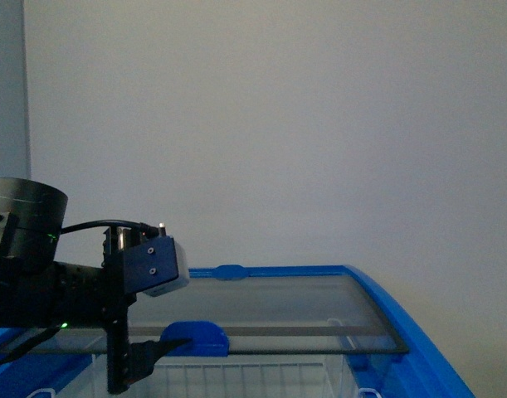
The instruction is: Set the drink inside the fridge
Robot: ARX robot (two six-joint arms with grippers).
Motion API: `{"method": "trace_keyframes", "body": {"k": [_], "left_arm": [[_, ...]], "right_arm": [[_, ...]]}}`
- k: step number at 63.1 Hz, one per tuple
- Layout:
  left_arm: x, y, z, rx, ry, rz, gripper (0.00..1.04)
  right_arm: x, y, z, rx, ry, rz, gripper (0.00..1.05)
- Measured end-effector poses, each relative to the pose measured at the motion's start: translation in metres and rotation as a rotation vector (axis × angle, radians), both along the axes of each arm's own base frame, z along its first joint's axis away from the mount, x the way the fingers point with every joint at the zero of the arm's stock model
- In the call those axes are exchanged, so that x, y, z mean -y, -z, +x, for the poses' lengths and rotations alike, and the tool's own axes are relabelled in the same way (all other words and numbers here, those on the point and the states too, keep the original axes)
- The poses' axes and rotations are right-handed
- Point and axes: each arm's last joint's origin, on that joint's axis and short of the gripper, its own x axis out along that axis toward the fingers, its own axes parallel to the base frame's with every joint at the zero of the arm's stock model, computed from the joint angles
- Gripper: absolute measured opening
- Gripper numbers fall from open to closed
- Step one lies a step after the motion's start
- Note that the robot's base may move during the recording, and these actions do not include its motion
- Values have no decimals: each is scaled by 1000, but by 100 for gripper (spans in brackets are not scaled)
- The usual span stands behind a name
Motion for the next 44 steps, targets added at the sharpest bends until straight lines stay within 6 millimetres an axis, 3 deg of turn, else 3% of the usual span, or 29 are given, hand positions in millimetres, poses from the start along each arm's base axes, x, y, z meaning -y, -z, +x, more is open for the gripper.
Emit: {"method": "trace_keyframes", "body": {"k": [10, 21, 29, 33, 37, 44], "left_arm": [[2, -20, 13, 144, -238, -204, 97], [-14, -38, -9, 33, -437, -467, 97], [-42, -41, -69, -259, -575, -827, 97], [-58, -40, -114, -367, -607, -1017, 97], [-66, -37, -145, -398, -634, -1102, 96], [-68, -27, -195, -249, -734, -1150, 82]], "right_arm": [[0, 0, 0, 0, 0, 0, 36], [0, 0, 0, 0, 0, 0, 36], [0, 0, 0, 0, 0, 0, 36], [0, 0, 0, 0, 0, 0, 36], [0, 0, 0, 0, 0, 0, 36], [0, 0, 0, 0, 0, 0, 36]]}}
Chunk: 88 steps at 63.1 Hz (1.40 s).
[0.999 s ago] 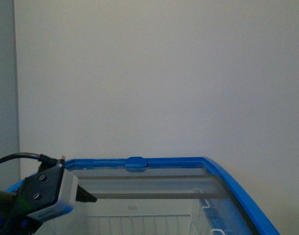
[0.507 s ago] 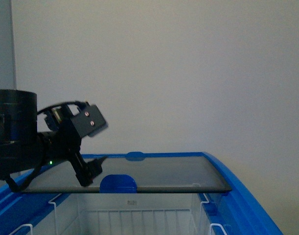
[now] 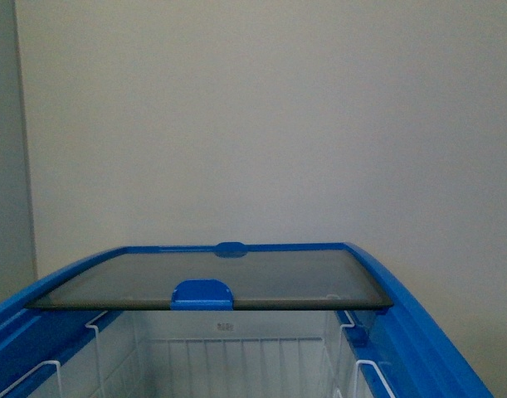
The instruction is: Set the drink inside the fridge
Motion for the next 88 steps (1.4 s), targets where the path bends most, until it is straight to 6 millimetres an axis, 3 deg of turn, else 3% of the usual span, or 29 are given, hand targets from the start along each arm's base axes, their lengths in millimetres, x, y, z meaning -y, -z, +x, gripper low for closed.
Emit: {"method": "trace_keyframes", "body": {"k": [4, 10, 18, 25, 32, 44, 58, 76, 88], "left_arm": [[1, 11, -23, 22, -24, 18, 73], [2, 24, -41, 29, -28, 32, 61], [2, 53, -57, -20, -27, 43, 35], [2, 60, -67, -10, -29, 45, 19], [2, 66, -75, -5, -30, 46, 3], [2, 76, -86, -3, -30, 48, 3], [2, 86, -100, -3, -30, 49, 3], [2, 94, -112, -4, -30, 49, 3], [2, 101, -120, 11, -31, 49, 3]], "right_arm": [[0, 0, 0, 0, -1, 0, 36], [0, 1, 1, -17, -12, -12, 36], [-6, -13, 1, -403, -306, -287, 36], [-17, -17, 18, -478, -444, -442, 36], [-30, -42, 46, -439, -487, -629, 36], [-62, -55, 100, -437, -581, -939, 36], [-121, -11, 173, -537, -770, -1328, 36], [-170, 13, 217, -538, -833, -1383, 36], [-191, 46, 252, -592, -836, -1389, 36]]}}
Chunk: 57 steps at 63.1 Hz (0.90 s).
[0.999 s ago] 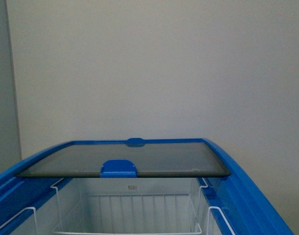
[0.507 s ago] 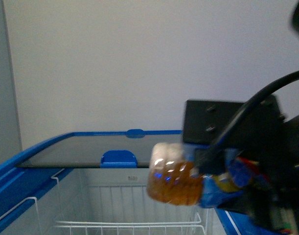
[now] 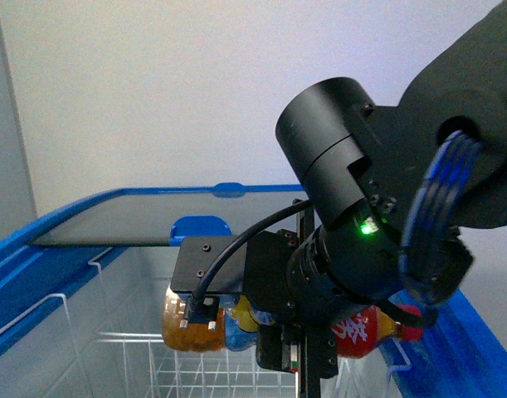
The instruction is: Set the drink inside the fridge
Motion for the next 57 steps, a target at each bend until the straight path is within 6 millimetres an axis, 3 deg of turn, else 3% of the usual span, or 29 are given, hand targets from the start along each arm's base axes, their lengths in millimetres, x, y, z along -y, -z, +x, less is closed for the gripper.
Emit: {"method": "trace_keyframes", "body": {"k": [16, 28, 41, 53, 57], "left_arm": [[0, 1, -8, 5, 0, 0, 3], [0, 0, -12, 6, 0, 1, 3], [0, 1, -16, 5, 0, 1, 3], [0, 4, -27, -8, 0, 1, 3], [0, 4, -28, -2, 0, 1, 3]], "right_arm": [[-15, 29, 28, -12, 17, 2, 36], [-21, 39, 42, 42, 44, 24, 36], [-28, 90, 55, 53, 71, -8, 36], [-36, 109, 52, 66, 65, -10, 36], [-39, 111, 49, 57, 58, -19, 45]]}}
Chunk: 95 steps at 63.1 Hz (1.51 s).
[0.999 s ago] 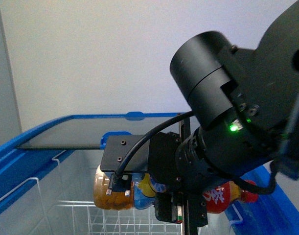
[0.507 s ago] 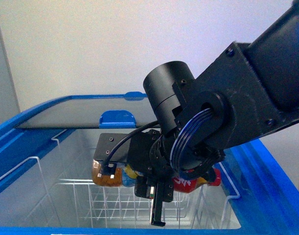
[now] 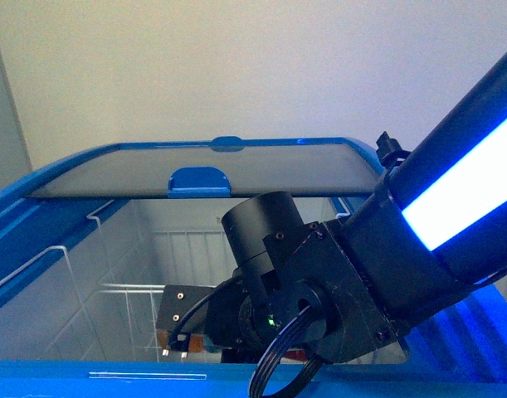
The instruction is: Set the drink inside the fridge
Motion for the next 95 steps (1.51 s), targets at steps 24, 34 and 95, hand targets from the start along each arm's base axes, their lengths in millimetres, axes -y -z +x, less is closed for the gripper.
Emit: {"method": "trace_keyframes", "body": {"k": [24, 34, 95], "left_arm": [[0, 0, 0, 2, 0, 1, 3], [0, 0, 0, 2, 0, 2, 3], [0, 0, 0, 2, 0, 3, 3]], "right_arm": [[23, -95, -21, -18, -24, 225, 97], [55, -153, -55, -26, -16, 438, 97], [231, -93, -305, 330, 699, 1235, 35]]}}
